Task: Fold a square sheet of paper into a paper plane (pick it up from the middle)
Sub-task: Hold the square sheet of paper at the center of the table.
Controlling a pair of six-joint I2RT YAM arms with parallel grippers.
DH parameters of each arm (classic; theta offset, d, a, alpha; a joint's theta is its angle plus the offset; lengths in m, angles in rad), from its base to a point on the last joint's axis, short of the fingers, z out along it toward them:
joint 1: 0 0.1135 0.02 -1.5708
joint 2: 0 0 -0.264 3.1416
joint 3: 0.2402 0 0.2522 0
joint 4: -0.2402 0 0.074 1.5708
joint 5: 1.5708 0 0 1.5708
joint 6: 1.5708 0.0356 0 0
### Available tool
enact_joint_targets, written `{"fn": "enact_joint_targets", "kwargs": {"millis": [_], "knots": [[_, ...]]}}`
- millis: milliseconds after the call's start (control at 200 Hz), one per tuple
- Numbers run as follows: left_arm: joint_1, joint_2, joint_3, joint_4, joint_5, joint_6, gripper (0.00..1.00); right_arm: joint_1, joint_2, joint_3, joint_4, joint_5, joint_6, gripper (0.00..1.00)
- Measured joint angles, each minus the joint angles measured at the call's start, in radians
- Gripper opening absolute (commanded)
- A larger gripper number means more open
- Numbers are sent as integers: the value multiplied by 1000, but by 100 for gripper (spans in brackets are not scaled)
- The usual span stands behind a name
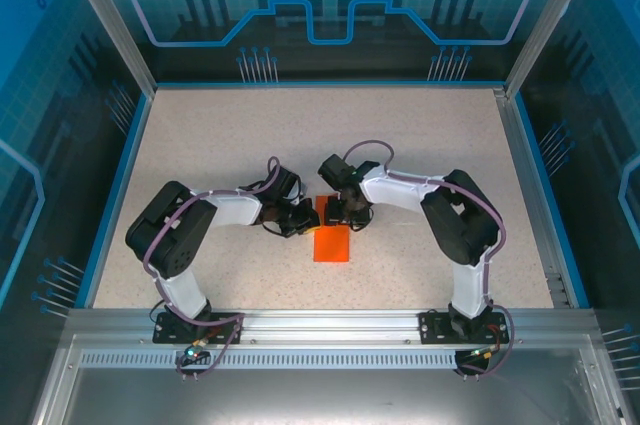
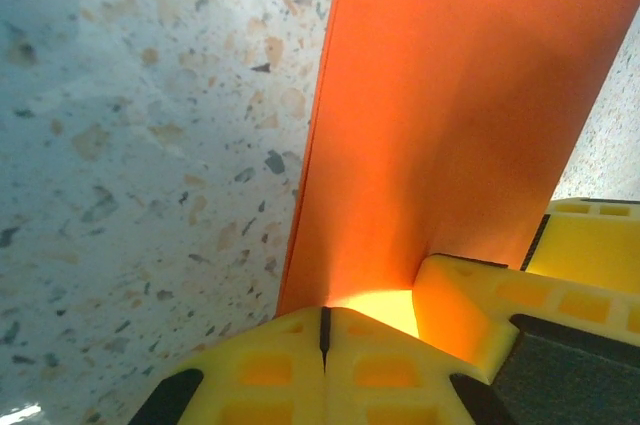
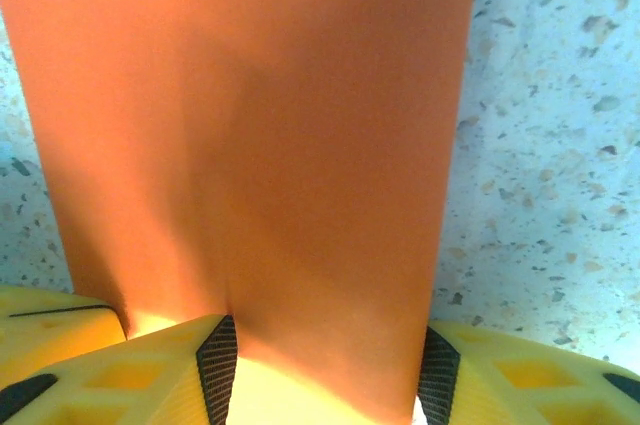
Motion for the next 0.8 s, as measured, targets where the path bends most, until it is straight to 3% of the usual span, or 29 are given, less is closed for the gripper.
{"fn": "enact_joint_targets", "kwargs": {"millis": [170,375,535,795], "knots": [[0,3,2,-4,-2,5,2,-12,-91,-64,-1,26,0,56],[0,7,7,-12,-1,5,2,-27,-238,-100,74,-31,-45,41],[0,9,9,-13,-1,5,1,-27,-214,-131,184,-135,-60,16],[1,13,15,-23,0,3,0,-27,-128,-136,234,-202,-49,9]]}}
